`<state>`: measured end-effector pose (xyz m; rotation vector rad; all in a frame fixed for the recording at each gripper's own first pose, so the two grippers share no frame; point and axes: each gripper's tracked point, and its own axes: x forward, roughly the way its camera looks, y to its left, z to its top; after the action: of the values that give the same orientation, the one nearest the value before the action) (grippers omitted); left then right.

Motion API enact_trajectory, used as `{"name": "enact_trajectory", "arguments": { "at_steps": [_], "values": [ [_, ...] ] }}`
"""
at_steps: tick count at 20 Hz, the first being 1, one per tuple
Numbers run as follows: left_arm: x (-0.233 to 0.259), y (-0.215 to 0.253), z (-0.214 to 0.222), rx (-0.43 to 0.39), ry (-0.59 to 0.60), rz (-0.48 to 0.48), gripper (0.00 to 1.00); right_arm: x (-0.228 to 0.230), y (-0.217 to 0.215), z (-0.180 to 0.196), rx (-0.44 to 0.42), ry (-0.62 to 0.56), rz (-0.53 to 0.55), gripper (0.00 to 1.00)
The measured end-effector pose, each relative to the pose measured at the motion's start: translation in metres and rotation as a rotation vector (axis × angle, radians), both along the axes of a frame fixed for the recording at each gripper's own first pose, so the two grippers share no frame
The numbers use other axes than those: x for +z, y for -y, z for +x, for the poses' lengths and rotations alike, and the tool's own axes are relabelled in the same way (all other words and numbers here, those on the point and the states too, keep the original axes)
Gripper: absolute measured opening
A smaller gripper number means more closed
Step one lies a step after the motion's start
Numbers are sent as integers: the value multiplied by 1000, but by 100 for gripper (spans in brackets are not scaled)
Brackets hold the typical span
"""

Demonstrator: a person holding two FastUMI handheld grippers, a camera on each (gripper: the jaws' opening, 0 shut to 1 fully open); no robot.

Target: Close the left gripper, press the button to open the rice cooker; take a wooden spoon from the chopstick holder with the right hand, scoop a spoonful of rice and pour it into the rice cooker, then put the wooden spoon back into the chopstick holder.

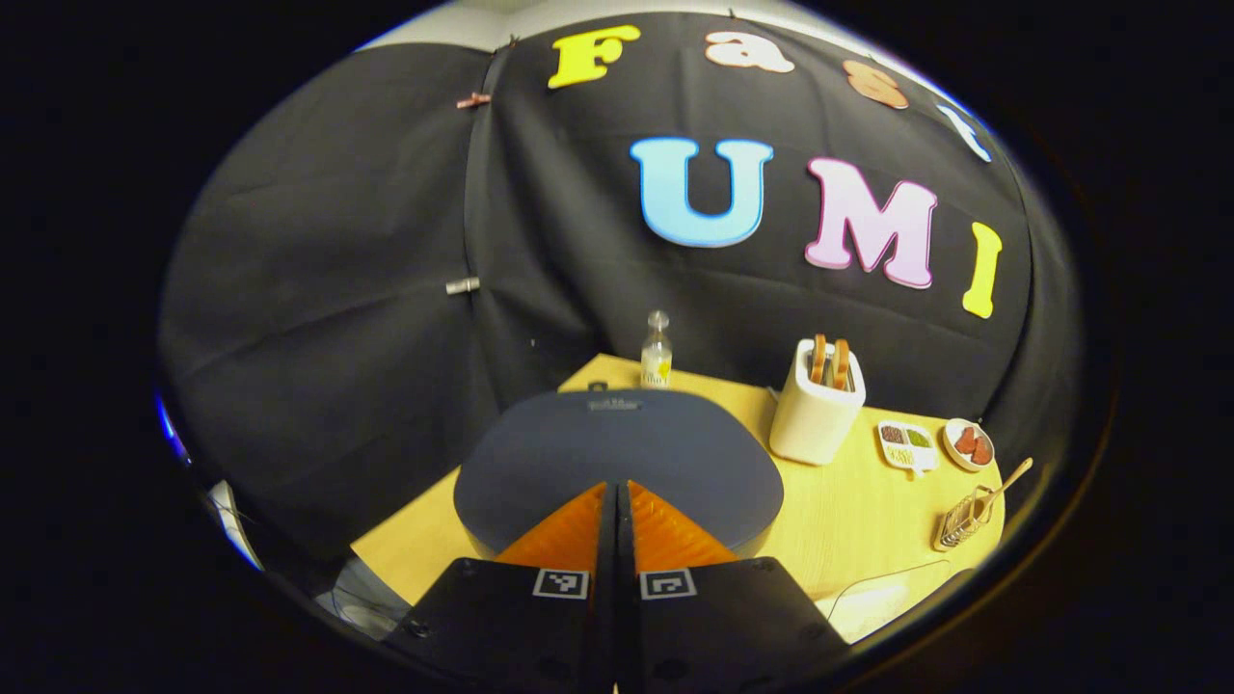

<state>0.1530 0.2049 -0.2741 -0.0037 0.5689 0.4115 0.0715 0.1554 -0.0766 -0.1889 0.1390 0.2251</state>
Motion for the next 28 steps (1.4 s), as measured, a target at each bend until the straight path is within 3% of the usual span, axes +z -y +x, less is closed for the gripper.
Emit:
{"name": "enact_trajectory", "arguments": {
  "at_steps": [7, 22, 24, 26, 28],
  "values": [
    [68, -10, 18, 8, 138, 37, 5, 12, 23, 0, -25, 24, 19, 98],
    [94, 9, -6, -29, 180, 37, 6, 11, 69, 14, -86, 26, 46, 98],
    [100, 22, -7, -63, 214, 7, 9, 6, 80, 16, -102, 29, 31, 98],
    [101, 43, -9, -147, 239, -29, 17, 1, 97, 19, -126, 31, 24, 98],
    [106, 54, -16, -189, 264, -29, 40, -8, 113, 21, -147, 19, 29, 98]
  ]
}}
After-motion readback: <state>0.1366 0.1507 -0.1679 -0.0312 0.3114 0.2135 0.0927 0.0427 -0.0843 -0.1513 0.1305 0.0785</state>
